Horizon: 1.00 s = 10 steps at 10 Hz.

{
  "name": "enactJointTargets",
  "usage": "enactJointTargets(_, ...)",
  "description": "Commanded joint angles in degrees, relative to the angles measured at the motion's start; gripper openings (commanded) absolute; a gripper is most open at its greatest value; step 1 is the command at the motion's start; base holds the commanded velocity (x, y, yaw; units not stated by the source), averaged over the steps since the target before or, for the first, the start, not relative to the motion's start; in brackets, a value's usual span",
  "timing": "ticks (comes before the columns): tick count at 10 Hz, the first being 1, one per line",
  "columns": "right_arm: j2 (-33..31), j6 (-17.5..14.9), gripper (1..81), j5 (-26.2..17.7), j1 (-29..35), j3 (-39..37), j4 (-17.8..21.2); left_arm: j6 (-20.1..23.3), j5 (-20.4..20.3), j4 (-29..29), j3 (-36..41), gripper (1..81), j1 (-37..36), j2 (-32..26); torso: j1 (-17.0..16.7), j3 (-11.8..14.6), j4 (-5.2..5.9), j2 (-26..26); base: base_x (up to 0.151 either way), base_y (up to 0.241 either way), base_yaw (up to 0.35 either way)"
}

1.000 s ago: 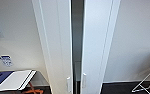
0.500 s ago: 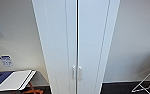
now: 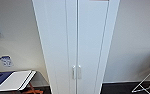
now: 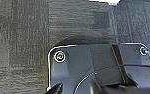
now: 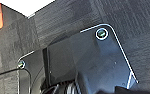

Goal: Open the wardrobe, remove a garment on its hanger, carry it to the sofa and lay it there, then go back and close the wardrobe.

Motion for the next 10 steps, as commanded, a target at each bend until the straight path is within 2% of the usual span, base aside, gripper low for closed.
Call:
enactJointTargets(1, 1.5, -2.9, 81.1, -3.1, -2.6, -1.4, -3.4, 0.5, -2.0, 8.1, -4.1, 81.1, 3.3, 5.6, 0.0, 0.0, 0.0, 0.0, 0.0, 0.0, 0.0)
enactJointTargets(4, 2.6, -8.1, 81.1, -3.1, -5.6, -1.4, -3.3, 1.7, -1.0, 9.2, -6.4, 81.1, 5.4, 9.4, 0.0, 0.0, 0.0, 0.0, 0.0, 0.0, 0.0)
enactJointTargets(6, 3.2, -8.5, 81.1, -3.1, -6.1, -1.3, -3.3, 2.0, -1.0, 9.1, -10.4, 81.1, 5.9, 11.6, -0.1, 0.1, 0.0, -0.1, 0.0, 0.0, 0.0)
enactJointTargets(10, 4.0, -9.1, 81.1, -3.0, -6.4, -1.0, -3.3, 1.7, -1.0, 8.5, -11.2, 81.1, 5.7, 11.9, -0.2, 0.1, 0.0, -0.1, 0.0, 0.0, 0.0)
